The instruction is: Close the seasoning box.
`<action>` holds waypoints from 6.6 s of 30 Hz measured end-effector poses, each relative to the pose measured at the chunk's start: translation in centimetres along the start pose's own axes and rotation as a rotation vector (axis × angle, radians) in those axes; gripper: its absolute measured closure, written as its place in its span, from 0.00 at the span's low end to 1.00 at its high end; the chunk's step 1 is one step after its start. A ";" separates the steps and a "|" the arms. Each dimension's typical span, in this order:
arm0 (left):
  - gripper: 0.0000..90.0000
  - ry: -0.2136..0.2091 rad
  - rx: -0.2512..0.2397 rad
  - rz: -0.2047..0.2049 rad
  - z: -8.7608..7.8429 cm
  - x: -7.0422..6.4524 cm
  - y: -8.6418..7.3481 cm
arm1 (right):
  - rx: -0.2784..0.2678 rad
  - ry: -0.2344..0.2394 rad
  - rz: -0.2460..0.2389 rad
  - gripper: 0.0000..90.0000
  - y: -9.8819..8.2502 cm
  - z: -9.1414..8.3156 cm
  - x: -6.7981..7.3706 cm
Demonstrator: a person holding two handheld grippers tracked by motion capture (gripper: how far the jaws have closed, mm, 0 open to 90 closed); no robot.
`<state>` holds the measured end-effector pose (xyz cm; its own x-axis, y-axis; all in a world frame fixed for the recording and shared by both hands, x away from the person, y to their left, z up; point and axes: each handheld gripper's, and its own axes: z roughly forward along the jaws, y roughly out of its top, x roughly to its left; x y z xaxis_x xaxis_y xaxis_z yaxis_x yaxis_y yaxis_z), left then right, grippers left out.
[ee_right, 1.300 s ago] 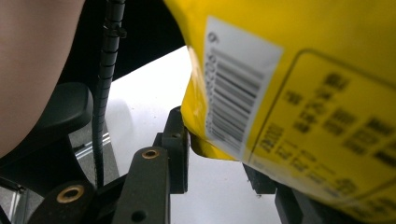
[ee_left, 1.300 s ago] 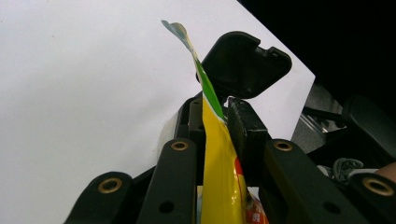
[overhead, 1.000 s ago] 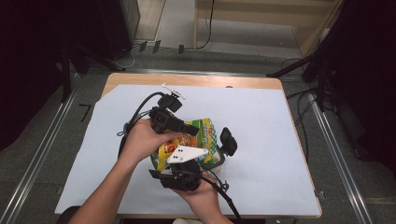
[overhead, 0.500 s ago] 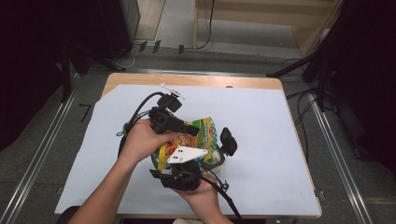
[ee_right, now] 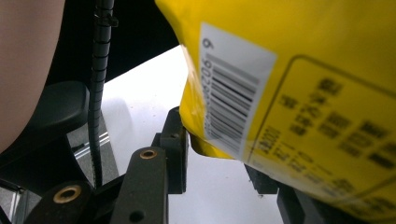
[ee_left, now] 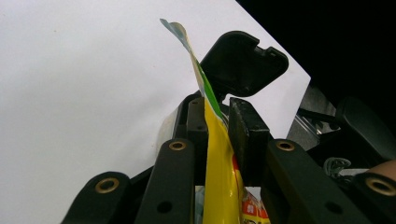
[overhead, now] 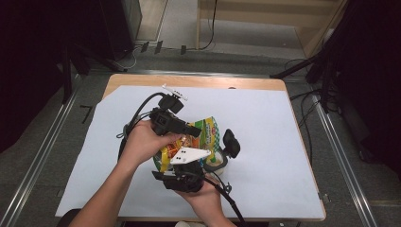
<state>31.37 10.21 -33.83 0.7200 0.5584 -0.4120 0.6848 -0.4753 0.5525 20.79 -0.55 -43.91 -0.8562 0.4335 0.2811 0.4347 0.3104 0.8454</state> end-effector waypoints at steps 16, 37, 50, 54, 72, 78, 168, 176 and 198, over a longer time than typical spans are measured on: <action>0.88 0.007 -0.007 -0.005 0.0 0.2 0.1 | -0.011 0.005 -0.005 0.72 0.4 -0.1 0.0; 0.88 0.029 -0.010 0.010 0.0 -0.2 0.1 | -0.010 0.006 0.009 0.72 0.4 0.2 -0.2; 0.88 0.031 -0.001 0.011 0.2 -0.2 0.3 | -0.002 0.007 0.018 0.72 0.5 0.2 -0.3; 0.89 0.019 0.007 0.003 0.2 0.1 0.5 | -0.003 0.013 0.015 0.73 0.7 0.0 -0.2; 0.88 0.026 0.003 -0.001 0.2 0.2 1.1 | -0.005 0.024 0.048 0.72 1.2 0.1 -0.9; 0.88 0.023 0.004 0.004 0.2 0.3 0.9 | 0.000 0.023 0.035 0.73 1.0 0.2 -0.9; 0.88 0.013 0.013 0.000 0.6 0.5 1.1 | -0.003 0.018 0.031 0.73 1.1 -0.3 -0.5; 0.88 0.008 0.019 0.005 0.9 0.4 1.3 | -0.004 0.011 0.037 0.74 1.0 -0.4 -0.6; 0.88 0.001 0.016 0.001 1.0 0.4 1.4 | -0.004 0.001 0.031 0.74 1.0 -0.6 -0.5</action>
<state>32.72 9.15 -33.95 0.7204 0.5587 -0.4109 0.6860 -0.4868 0.5408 21.48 -0.93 -42.97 -0.8430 0.4415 0.3074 0.4594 0.2935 0.8383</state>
